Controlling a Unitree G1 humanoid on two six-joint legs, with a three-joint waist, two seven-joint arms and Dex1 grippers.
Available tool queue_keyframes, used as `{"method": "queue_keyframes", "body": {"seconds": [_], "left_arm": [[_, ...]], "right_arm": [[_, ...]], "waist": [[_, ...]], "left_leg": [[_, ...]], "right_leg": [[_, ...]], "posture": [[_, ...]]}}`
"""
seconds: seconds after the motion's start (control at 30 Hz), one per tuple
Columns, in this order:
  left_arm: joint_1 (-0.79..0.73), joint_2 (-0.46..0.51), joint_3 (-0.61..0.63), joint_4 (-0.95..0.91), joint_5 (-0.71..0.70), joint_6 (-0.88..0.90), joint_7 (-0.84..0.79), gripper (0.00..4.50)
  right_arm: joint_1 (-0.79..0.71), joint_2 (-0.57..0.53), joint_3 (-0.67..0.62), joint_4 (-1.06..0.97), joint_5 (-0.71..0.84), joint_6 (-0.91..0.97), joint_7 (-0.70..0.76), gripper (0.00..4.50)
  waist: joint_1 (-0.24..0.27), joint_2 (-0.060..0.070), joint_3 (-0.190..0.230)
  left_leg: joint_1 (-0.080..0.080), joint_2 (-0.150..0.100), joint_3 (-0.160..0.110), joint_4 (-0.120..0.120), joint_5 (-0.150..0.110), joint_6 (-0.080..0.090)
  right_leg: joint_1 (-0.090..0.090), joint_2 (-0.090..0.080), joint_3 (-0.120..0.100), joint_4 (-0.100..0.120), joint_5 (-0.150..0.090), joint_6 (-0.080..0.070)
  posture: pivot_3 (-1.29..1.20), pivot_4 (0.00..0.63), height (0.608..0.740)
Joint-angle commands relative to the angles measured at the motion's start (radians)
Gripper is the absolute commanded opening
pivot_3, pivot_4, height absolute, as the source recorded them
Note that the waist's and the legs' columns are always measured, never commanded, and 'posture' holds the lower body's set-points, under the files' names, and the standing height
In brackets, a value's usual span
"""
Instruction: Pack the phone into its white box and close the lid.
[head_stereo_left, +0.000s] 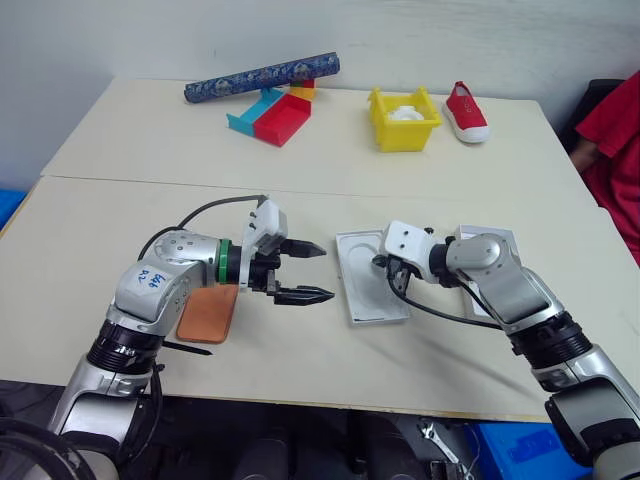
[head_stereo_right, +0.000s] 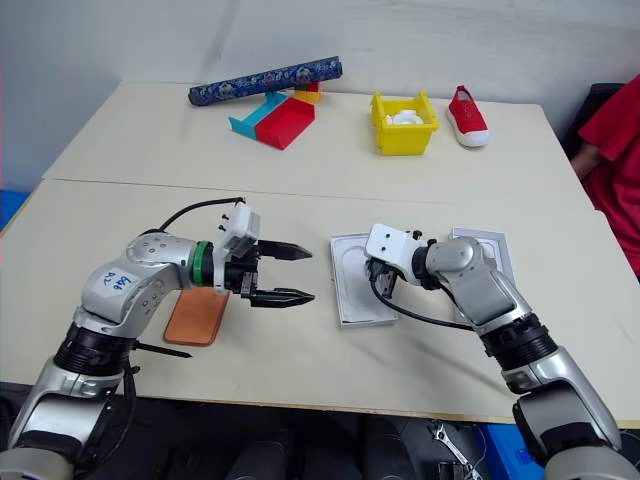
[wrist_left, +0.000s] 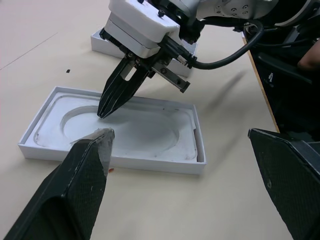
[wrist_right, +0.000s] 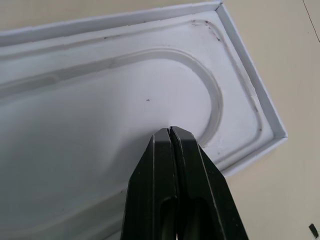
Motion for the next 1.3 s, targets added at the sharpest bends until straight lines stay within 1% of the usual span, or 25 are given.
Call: {"method": "queue_keyframes", "body": {"seconds": [0.03, 0.13, 0.23, 0.3, 0.4, 0.47, 0.57, 0.7, 0.77, 0.83, 0.9, 1.0, 1.1, 1.2, 1.3], "left_arm": [[-0.011, 0.001, 0.013, 0.003, 0.012, -0.011, -0.009, 4.5], [-0.006, 0.002, 0.021, 0.02, 0.016, -0.005, -0.009, 4.5], [0.003, 0.013, 0.038, 0.028, 0.003, 0.02, -0.01, 4.5], [0.016, 0.044, 0.067, 0.024, -0.036, 0.083, -0.027, 4.5], [0.044, 0.106, 0.13, 0.028, -0.106, 0.202, -0.05, 4.5], [0.066, 0.164, 0.185, 0.043, -0.152, 0.287, -0.066, 4.5], [0.131, 0.284, 0.256, 0.074, -0.2, 0.378, -0.124, 4.5], [0.258, 0.474, 0.286, 0.165, -0.162, 0.369, -0.231, 4.5], [0.297, 0.533, 0.283, 0.212, -0.132, 0.36, -0.241, 4.5], [0.311, 0.568, 0.279, 0.258, -0.109, 0.373, -0.227, 4.5], [0.309, 0.579, 0.274, 0.295, -0.087, 0.383, -0.203, 4.5], [0.28, 0.579, 0.257, 0.349, -0.06, 0.432, -0.161, 4.5], [0.252, 0.561, 0.222, 0.337, -0.071, 0.516, -0.153, 4.5], [0.215, 0.511, 0.158, 0.318, -0.044, 0.581, -0.095, 4.5], [0.172, 0.446, 0.116, 0.335, -0.021, 0.642, -0.033, 4.5]], "right_arm": [[0.056, -0.04, -0.012, -0.05, -0.023, 0.038, 0.023, 0.01], [0.077, -0.03, -0.054, -0.122, 0.016, 0.093, 0.022, 0.01], [0.086, 0.005, -0.103, -0.188, 0.07, 0.133, 0.013, 0.01], [0.085, 0.022, -0.129, -0.242, 0.114, 0.182, 0.023, 0.01], [0.076, 0.034, -0.135, -0.308, 0.155, 0.228, 0.037, 0.01], [0.064, 0.053, -0.125, -0.343, 0.182, 0.244, 0.047, 0.01], [0.048, 0.093, -0.095, -0.378, 0.211, 0.253, 0.061, 0.01], [0.019, 0.142, -0.007, -0.345, 0.19, 0.194, 0.091, 0.01], [0.002, 0.161, 0.04, -0.305, 0.163, 0.148, 0.102, 0.01], [-0.017, 0.178, 0.092, -0.259, 0.129, 0.089, 0.118, 0.01], [-0.032, 0.198, 0.129, -0.216, 0.106, 0.047, 0.13, 0.01], [-0.067, 0.261, 0.182, -0.129, 0.069, 0.004, 0.134, 0.01], [-0.095, 0.306, 0.215, -0.046, 0.027, -0.04, 0.133, 0.01], [-0.116, 0.344, 0.235, 0.019, -0.006, -0.07, 0.132, 0.01], [-0.128, 0.371, 0.243, 0.058, -0.024, -0.087, 0.138, 0.01]], "waist": [[0.005, 0.0, 0.0], [0.007, 0.0, 0.0], [0.003, 0.0, 0.0], [-0.001, 0.0, 0.0], [-0.01, 0.001, 0.0], [-0.012, 0.001, 0.001], [-0.02, 0.001, 0.001], [-0.029, 0.001, 0.001], [-0.028, 0.002, 0.001], [-0.024, 0.002, 0.001], [-0.02, 0.002, 0.001], [-0.025, 0.001, 0.001], [-0.027, 0.001, 0.001], [-0.025, 0.001, 0.001], [-0.017, 0.007, -0.001]], "left_leg": [[0.0, 0.0, -0.001, 0.0, 0.0, 0.0], [0.0, -0.001, -0.001, 0.0, 0.0, 0.001], [0.0, -0.001, -0.001, 0.0, 0.0, 0.001], [0.0, -0.001, -0.001, 0.0, 0.0, 0.0], [0.0, 0.0, 0.0, 0.0, 0.0, 0.0], [0.001, 0.001, 0.0, 0.0, 0.001, 0.0], [0.001, 0.001, -0.001, 0.0, 0.001, -0.001], [0.002, 0.0, -0.001, 0.0, 0.001, -0.001], [0.002, 0.0, -0.001, 0.0, 0.001, 0.0], [0.002, 0.0, -0.001, -0.001, 0.0, 0.0], [0.002, -0.001, -0.002, 0.0, 0.0, 0.0], [0.002, -0.001, -0.001, -0.001, 0.0, 0.001], [0.002, -0.001, -0.002, 0.0, -0.001, 0.001], [0.002, -0.001, -0.002, -0.001, -0.001, 0.001], [0.004, -0.004, -0.002, 0.0, -0.001, 0.001]], "right_leg": [[0.0, -0.001, -0.001, 0.0, 0.0, 0.0], [0.001, -0.001, -0.002, 0.0, 0.0, 0.0], [0.001, -0.001, -0.002, 0.0, 0.0, 0.0], [0.0, -0.001, -0.002, 0.0, 0.0, 0.0], [0.0, -0.001, -0.002, 0.002, 0.0, 0.0], [0.0, -0.001, -0.004, 0.003, 0.0, 0.0], [0.0, -0.001, -0.004, 0.005, 0.0, 0.0], [0.0, -0.002, -0.004, 0.005, 0.0, -0.001], [0.0, -0.002, -0.004, 0.006, -0.001, -0.001], [-0.001, -0.003, -0.006, 0.006, -0.001, -0.001], [0.0, -0.004, -0.007, 0.006, -0.001, -0.002], [-0.001, -0.004, -0.009, 0.007, -0.001, -0.002], [-0.002, -0.004, -0.01, 0.01, -0.001, -0.002], [-0.002, -0.004, -0.011, 0.012, -0.001, -0.002], [-0.001, -0.005, -0.012, 0.013, -0.001, -0.002]], "posture": [[0.0, 0.15, 0.74], [0.0, 0.15, 0.74], [0.0, 0.15, 0.74], [0.0, 0.15, 0.74], [0.0, 0.15, 0.74], [0.0, 0.15, 0.74], [0.0, 0.15, 0.74], [0.0, 0.15, 0.74], [0.0, 0.15, 0.74], [0.0, 0.15, 0.74], [0.0, 0.15, 0.74], [0.0, 0.15, 0.74], [0.0, 0.15, 0.74], [0.0, 0.15, 0.74], [0.0, 0.15, 0.74]]}}
